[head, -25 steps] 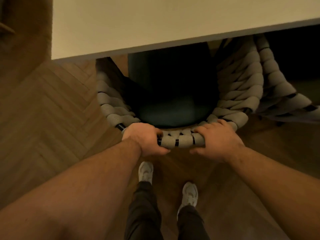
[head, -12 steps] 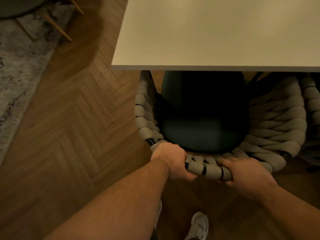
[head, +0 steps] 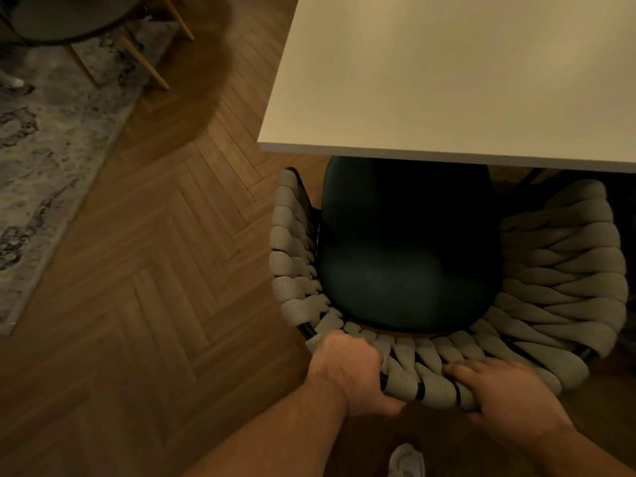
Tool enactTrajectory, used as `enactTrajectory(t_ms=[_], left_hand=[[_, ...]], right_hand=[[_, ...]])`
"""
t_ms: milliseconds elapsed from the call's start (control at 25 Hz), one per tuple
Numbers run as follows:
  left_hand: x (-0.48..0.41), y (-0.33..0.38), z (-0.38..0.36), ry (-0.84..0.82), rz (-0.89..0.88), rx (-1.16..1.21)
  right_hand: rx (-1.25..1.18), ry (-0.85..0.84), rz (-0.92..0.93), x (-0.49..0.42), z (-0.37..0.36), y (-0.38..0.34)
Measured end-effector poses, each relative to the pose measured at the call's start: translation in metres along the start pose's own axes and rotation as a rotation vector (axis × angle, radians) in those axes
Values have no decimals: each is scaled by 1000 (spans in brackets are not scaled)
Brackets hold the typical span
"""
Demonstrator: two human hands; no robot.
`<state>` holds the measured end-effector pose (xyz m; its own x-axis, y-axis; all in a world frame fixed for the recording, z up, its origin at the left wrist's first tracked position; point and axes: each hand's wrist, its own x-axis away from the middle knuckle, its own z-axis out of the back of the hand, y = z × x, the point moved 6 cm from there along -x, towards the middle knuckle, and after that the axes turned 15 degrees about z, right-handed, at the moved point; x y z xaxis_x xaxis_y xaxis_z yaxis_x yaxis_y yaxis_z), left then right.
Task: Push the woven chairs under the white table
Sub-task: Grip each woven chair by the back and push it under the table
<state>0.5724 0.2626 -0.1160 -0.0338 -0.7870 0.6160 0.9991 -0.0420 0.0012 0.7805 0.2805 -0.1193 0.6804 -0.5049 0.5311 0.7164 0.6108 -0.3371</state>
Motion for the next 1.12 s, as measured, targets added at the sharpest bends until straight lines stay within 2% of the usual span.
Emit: enactTrajectory(t_ms=[360, 640, 840, 1120], left_hand=[[-44, -24, 40, 56, 11, 41], [-59, -79, 46, 77, -1, -6], [-39, -85, 32, 77, 18, 60], [-32, -83, 33, 147, -11, 0]], right_hand=[[50, 73, -61, -31, 45, 20], [14, 180, -32, -69, 47, -21], [23, 141, 46, -70, 45, -32], [23, 117, 77, -72, 44, -34]])
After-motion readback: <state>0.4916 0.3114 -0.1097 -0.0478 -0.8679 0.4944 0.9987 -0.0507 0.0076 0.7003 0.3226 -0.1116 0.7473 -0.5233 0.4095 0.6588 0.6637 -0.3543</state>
